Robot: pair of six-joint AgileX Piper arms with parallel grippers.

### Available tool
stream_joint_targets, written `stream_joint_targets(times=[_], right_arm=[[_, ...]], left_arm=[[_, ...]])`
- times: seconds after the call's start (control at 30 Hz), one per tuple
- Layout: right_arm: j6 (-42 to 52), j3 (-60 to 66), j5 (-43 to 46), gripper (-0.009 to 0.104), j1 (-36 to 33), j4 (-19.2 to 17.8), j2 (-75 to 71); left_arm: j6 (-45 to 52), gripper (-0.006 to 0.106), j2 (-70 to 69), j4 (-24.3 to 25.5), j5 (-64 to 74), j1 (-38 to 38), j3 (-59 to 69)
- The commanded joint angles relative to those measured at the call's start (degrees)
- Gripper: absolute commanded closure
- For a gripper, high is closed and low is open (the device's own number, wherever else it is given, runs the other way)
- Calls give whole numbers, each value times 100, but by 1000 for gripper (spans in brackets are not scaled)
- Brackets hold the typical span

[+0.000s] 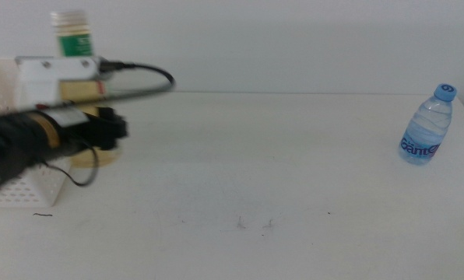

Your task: Use arms to grab the bottles and put them into the dustbin to the left of the table.

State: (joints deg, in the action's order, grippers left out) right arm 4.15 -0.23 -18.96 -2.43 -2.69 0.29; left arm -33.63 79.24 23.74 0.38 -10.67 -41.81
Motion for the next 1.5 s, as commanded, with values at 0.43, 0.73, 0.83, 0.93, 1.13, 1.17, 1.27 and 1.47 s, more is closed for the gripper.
stream_joint_targets(times=[0.43,0.73,0.83,0.93,1.13,1.17,1.27,1.47], right_arm=[[14,23,89,8,25,-15,-29],[14,23,89,8,25,-15,-29],[14,23,89,8,25,-15,-29],[14,23,89,8,25,-15,-29],[14,23,89,8,25,-15,-29],[14,23,89,8,25,-15,-29],[14,23,89,8,25,-15,-29],[14,23,89,8,25,-15,-29]], left_arm=[[5301,93,1498,-3202,6448,2447,-5186],[5936,93,2657,-3159,6439,2720,-5269],[5972,93,2835,-3241,6369,2720,-5269],[6045,93,2962,-3302,6288,2720,-5269],[6277,76,3200,-3584,6042,2707,-5258],[6328,70,3232,-3600,6042,2707,-5258],[6514,42,3253,-3734,5997,2707,-5258],[6392,7,2960,-3992,6104,2681,-5258]])
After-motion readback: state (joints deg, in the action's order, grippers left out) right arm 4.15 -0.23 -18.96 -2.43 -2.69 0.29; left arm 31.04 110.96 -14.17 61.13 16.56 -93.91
